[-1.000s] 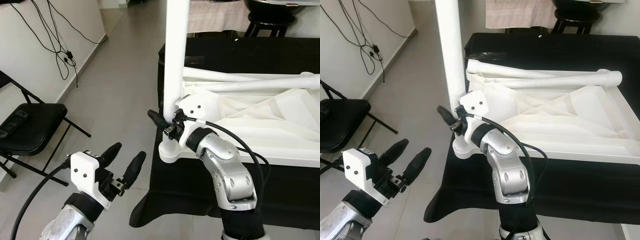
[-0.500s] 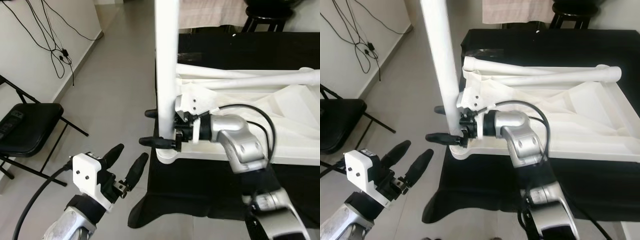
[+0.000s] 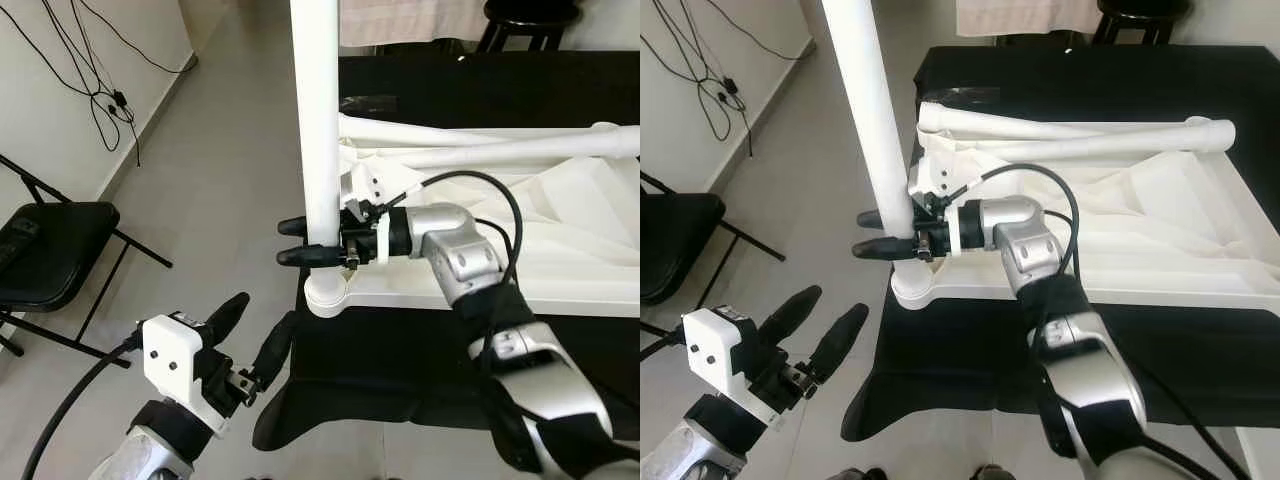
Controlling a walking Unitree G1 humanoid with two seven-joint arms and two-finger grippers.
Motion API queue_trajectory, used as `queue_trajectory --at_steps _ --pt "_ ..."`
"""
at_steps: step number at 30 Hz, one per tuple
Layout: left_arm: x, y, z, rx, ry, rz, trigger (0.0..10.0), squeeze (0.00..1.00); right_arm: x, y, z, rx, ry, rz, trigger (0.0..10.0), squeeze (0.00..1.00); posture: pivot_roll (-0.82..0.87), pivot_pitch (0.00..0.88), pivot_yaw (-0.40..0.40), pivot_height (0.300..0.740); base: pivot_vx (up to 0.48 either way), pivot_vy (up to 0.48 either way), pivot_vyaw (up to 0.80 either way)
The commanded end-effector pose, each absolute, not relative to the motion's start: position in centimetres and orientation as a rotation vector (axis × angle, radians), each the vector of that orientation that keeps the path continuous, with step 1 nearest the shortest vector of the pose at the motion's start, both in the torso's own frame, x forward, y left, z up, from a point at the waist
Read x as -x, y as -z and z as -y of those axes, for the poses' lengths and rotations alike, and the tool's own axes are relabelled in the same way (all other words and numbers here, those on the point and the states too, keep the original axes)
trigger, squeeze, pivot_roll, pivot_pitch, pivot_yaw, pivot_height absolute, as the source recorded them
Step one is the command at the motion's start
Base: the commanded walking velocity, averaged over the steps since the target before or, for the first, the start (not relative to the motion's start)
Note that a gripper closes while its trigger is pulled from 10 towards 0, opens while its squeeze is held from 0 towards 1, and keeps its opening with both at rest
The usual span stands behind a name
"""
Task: Building children table
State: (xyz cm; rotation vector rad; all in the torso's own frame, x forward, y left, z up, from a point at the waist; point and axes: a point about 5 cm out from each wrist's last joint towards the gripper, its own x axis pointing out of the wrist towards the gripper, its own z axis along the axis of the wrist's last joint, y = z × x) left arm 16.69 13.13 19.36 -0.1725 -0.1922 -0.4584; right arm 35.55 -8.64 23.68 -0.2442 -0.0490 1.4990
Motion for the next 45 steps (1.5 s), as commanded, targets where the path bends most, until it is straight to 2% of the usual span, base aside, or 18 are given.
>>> queue_trajectory --at_steps 1,4,6,7,9,10,11,12,14,16,17,21,26,27,31,32,40,45 --pt "-16.5 -19.4 -13.1 0.175 0.459 0.181 10.0 0.00 -35.7 -23.5 8.9 0.256 -1.496 0.032 0.0 0.00 0.05 0.225 0.016 0.740 0.000 0.000 0.00" --pt "-16.5 -19.3 -13.1 0.175 0.459 0.180 10.0 0.00 -35.5 -23.5 9.9 0.274 -1.458 0.053 0.0 0.00 0.04 0.222 0.014 0.740 0.000 0.000 0.00" --pt "-16.7 -19.3 -13.2 0.173 0.458 0.180 10.0 0.00 -35.1 -23.1 11.2 0.294 -1.336 0.077 0.0 0.00 0.03 0.218 0.016 0.740 0.000 0.000 0.00" --pt "-16.7 -19.3 -13.2 0.173 0.458 0.180 10.0 0.00 -35.1 -23.1 11.2 0.294 -1.336 0.077 0.0 0.00 0.03 0.218 0.016 0.740 0.000 0.000 0.00" --pt "-16.8 -19.3 -13.4 0.169 0.456 0.180 10.0 0.00 -34.8 -22.4 11.7 0.281 -1.143 0.061 0.0 0.00 0.02 0.216 0.015 0.740 0.000 0.000 0.00" --pt "-16.8 -19.3 -13.4 0.169 0.456 0.180 10.0 0.00 -34.8 -22.4 11.7 0.281 -1.143 0.061 0.0 0.00 0.02 0.216 0.015 0.740 0.000 0.000 0.00" --pt "-17.0 -19.2 -13.6 0.166 0.455 0.179 10.0 0.00 -35.0 -21.3 11.3 0.223 -0.824 0.037 0.0 0.00 0.00 0.213 0.021 0.740 0.000 0.000 0.00" --pt "-17.0 -19.2 -13.6 0.166 0.455 0.179 10.0 0.00 -35.0 -21.3 11.3 0.223 -0.824 0.037 0.0 0.00 0.00 0.213 0.021 0.740 0.000 0.000 0.00" --pt "-17.5 -19.1 -13.9 0.159 0.458 0.177 10.0 0.00 -31.1 -17.4 11.0 0.156 -0.505 -0.126 0.0 0.00 -0.02 0.188 0.046 0.740 0.000 0.000 0.00" --pt "-17.5 -19.1 -13.9 0.159 0.458 0.177 10.0 0.00 -31.1 -17.4 11.0 0.156 -0.505 -0.126 0.0 0.00 -0.02 0.188 0.046 0.740 0.000 0.000 0.00" --pt "-17.6 -19.0 -13.9 0.156 0.461 0.176 10.0 0.00 -29.9 -16.6 11.2 0.141 -0.433 -0.162 0.0 0.00 -0.02 0.188 0.046 0.740 0.000 0.000 0.00" --pt "-18.1 -18.8 -13.9 0.159 0.472 0.180 10.0 0.00 -31.5 -17.4 12.3 0.190 -0.370 -0.121 0.0 0.00 -0.02 0.159 0.023 0.740 0.000 0.000 0.00" --pt "-18.2 -18.7 -13.9 0.158 0.459 0.187 10.0 0.00 -31.7 -17.7 12.5 0.207 -0.350 -0.113 0.0 0.00 -0.03 0.150 0.023 0.740 0.000 0.000 0.00" --pt "-18.3 -18.7 -14.0 0.158 0.447 0.192 10.0 0.00 -31.7 -17.7 13.1 0.226 -0.323 -0.118 10.0 0.00 -0.04 0.142 0.019 0.740 0.000 0.000 0.00" --pt "-18.4 -18.6 -14.1 0.158 0.441 0.195 10.0 0.00 -31.7 -17.7 14.1 0.257 -0.279 -0.120 10.0 0.00 -0.04 0.139 0.020 0.740 0.000 0.000 0.00" --pt "-18.6 -18.5 -14.1 0.158 0.447 0.194 10.0 0.00 -31.3 -18.0 16.6 0.301 -0.158 -0.126 10.0 1.00 -0.05 0.130 0.022 0.740 0.000 0.000 0.00" --pt "-18.7 -18.3 -14.2 0.159 0.454 0.192 10.0 0.00 -29.3 -18.4 19.1 0.356 0.018 -0.156 10.0 1.00 -0.07 0.122 0.015 0.740 0.000 0.000 0.00" --pt "-18.8 -18.2 -14.2 0.159 0.453 0.195 10.0 0.00 -28.8 -18.4 20.1 0.385 0.035 -0.168 10.0 1.00 -0.07 0.118 0.011 0.740 0.000 0.000 0.00"
